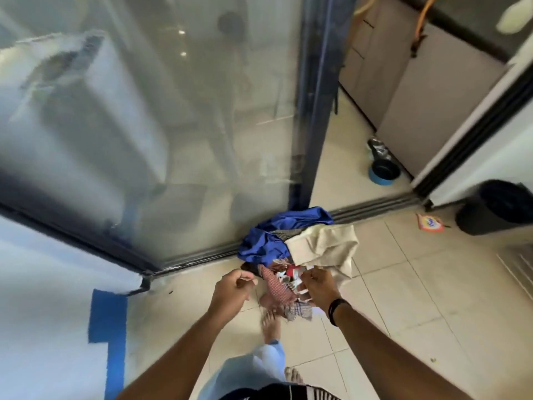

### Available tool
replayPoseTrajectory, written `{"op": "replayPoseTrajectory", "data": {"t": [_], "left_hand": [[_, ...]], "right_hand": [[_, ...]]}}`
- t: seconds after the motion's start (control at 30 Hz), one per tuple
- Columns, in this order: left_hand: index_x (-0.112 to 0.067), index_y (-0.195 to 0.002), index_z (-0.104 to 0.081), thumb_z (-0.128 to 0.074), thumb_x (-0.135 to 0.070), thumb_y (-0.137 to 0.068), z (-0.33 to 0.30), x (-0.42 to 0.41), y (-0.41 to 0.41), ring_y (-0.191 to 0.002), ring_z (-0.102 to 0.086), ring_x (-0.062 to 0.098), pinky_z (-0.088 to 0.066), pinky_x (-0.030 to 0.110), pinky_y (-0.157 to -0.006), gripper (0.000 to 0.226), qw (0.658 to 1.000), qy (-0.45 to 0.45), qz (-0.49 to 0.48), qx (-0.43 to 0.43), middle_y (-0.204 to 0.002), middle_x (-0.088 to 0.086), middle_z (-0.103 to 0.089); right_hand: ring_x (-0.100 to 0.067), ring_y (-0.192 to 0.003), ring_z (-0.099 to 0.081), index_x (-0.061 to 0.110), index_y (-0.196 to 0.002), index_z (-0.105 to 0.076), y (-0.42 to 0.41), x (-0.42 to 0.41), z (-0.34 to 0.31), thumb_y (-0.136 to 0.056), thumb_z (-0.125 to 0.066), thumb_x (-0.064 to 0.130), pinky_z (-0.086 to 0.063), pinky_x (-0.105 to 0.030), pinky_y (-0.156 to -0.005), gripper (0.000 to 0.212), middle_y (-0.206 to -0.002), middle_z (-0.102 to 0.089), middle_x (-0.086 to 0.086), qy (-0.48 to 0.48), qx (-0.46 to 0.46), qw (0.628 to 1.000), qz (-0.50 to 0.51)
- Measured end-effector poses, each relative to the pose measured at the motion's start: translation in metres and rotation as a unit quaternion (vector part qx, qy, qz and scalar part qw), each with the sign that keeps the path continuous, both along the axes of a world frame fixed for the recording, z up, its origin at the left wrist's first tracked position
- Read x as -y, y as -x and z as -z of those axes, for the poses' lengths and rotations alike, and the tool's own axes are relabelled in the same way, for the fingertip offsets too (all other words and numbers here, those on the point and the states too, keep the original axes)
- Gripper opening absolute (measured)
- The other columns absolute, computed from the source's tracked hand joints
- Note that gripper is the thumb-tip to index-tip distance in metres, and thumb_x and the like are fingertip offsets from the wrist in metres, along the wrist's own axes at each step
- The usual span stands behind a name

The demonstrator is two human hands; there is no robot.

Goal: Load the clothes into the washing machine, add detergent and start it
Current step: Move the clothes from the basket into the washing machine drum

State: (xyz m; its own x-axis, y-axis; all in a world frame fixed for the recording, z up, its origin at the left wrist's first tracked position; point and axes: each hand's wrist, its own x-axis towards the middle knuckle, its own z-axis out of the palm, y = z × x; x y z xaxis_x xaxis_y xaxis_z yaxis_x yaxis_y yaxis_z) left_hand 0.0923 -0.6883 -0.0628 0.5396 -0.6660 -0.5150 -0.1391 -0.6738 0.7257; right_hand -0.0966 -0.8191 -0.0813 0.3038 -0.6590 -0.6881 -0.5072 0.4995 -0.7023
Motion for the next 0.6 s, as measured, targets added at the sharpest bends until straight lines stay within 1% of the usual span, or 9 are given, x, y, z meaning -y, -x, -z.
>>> {"op": "replayPoseTrajectory", "data": {"t": [0.07,0.13,0.2,0.23,0.27,0.33,0.43,0.53,0.6], "left_hand": [[-0.024,-0.095,-0.071,-0.071,-0.022,-0.089,0.01,0.028,-0.001,-0.068,-0.073,0.018,-0.053,0.024,-0.059,0.006,1.0,-0.006,0.027,0.002,-0.081,-0.002,-0.075],[-0.023,-0.094,-0.071,-0.07,-0.02,-0.089,0.02,0.059,0.0,-0.069,-0.073,0.015,-0.053,0.022,-0.056,0.005,0.998,-0.014,0.057,-0.01,-0.086,-0.002,-0.074],[-0.023,-0.09,-0.072,-0.072,-0.021,-0.088,0.032,0.091,0.003,-0.076,-0.073,0.018,-0.059,0.032,-0.07,0.003,0.995,-0.017,0.095,-0.021,-0.088,-0.002,-0.075],[-0.024,-0.088,-0.071,-0.073,-0.022,-0.087,0.037,0.104,0.006,-0.08,-0.072,0.019,-0.059,0.035,-0.077,0.002,0.993,-0.019,0.111,-0.024,-0.088,-0.004,-0.074],[-0.025,-0.086,-0.07,-0.073,-0.023,-0.087,0.041,0.118,0.009,-0.082,-0.071,0.018,-0.057,0.034,-0.079,0.003,0.991,-0.025,0.131,-0.028,-0.087,-0.006,-0.073],[-0.027,-0.086,-0.069,-0.073,-0.027,-0.087,0.052,0.144,0.014,-0.083,-0.067,0.014,-0.052,0.03,-0.076,0.004,0.983,-0.042,0.174,-0.031,-0.086,-0.008,-0.071],[-0.02,-0.092,-0.072,-0.073,-0.03,-0.087,0.074,0.175,0.016,-0.081,-0.067,0.014,-0.052,0.03,-0.075,0.011,0.968,-0.073,0.235,-0.043,-0.089,-0.005,-0.073],[-0.018,-0.095,-0.072,-0.074,-0.034,-0.087,0.098,0.199,0.009,-0.076,-0.069,0.018,-0.053,0.03,-0.068,0.018,0.956,-0.122,0.26,-0.055,-0.09,0.001,-0.074],[-0.018,-0.094,-0.071,-0.072,-0.037,-0.088,0.115,0.21,0.002,-0.078,-0.07,0.02,-0.055,0.033,-0.07,0.019,0.951,-0.148,0.266,-0.045,-0.089,0.002,-0.074]], "right_hand": [[-0.013,-0.041,-0.052,0.006,-0.081,-0.058,0.012,0.011,0.0,-0.097,-0.056,0.009,-0.036,-0.016,-0.038,0.016,-0.074,-0.059,-0.017,-0.007,-0.02,1.0,0.014],[-0.018,-0.048,-0.055,0.011,-0.081,-0.062,0.022,0.026,0.002,-0.097,-0.057,0.015,-0.035,-0.016,-0.039,0.017,-0.076,-0.065,-0.014,-0.008,-0.056,0.998,0.018],[-0.02,-0.053,-0.058,0.013,-0.084,-0.067,0.03,0.044,0.003,-0.095,-0.059,0.018,-0.037,-0.016,-0.039,0.015,-0.076,-0.069,-0.011,-0.006,-0.083,0.996,0.03],[-0.021,-0.054,-0.059,0.013,-0.086,-0.069,0.033,0.051,0.004,-0.094,-0.059,0.018,-0.039,-0.016,-0.04,0.013,-0.077,-0.071,-0.01,-0.004,-0.095,0.995,0.034],[-0.021,-0.054,-0.061,0.013,-0.089,-0.07,0.036,0.061,0.006,-0.093,-0.06,0.02,-0.04,-0.017,-0.042,0.012,-0.078,-0.073,-0.011,-0.007,-0.107,0.993,0.044],[-0.02,-0.056,-0.064,0.015,-0.091,-0.07,0.038,0.079,0.014,-0.091,-0.062,0.024,-0.042,-0.02,-0.046,0.012,-0.082,-0.075,-0.012,-0.007,-0.119,0.991,0.067],[-0.019,-0.055,-0.062,0.013,-0.092,-0.069,0.04,0.105,0.024,-0.092,-0.061,0.022,-0.043,-0.022,-0.046,0.012,-0.079,-0.074,-0.01,-0.015,-0.113,0.987,0.112],[-0.017,-0.053,-0.06,0.01,-0.096,-0.069,0.043,0.128,0.038,-0.094,-0.059,0.02,-0.043,-0.022,-0.047,0.014,-0.076,-0.073,-0.006,-0.031,-0.106,0.984,0.142],[-0.018,-0.055,-0.061,0.01,-0.101,-0.068,0.047,0.144,0.052,-0.095,-0.059,0.021,-0.045,-0.025,-0.052,0.016,-0.077,-0.073,-0.007,-0.043,-0.101,0.981,0.161]]}}
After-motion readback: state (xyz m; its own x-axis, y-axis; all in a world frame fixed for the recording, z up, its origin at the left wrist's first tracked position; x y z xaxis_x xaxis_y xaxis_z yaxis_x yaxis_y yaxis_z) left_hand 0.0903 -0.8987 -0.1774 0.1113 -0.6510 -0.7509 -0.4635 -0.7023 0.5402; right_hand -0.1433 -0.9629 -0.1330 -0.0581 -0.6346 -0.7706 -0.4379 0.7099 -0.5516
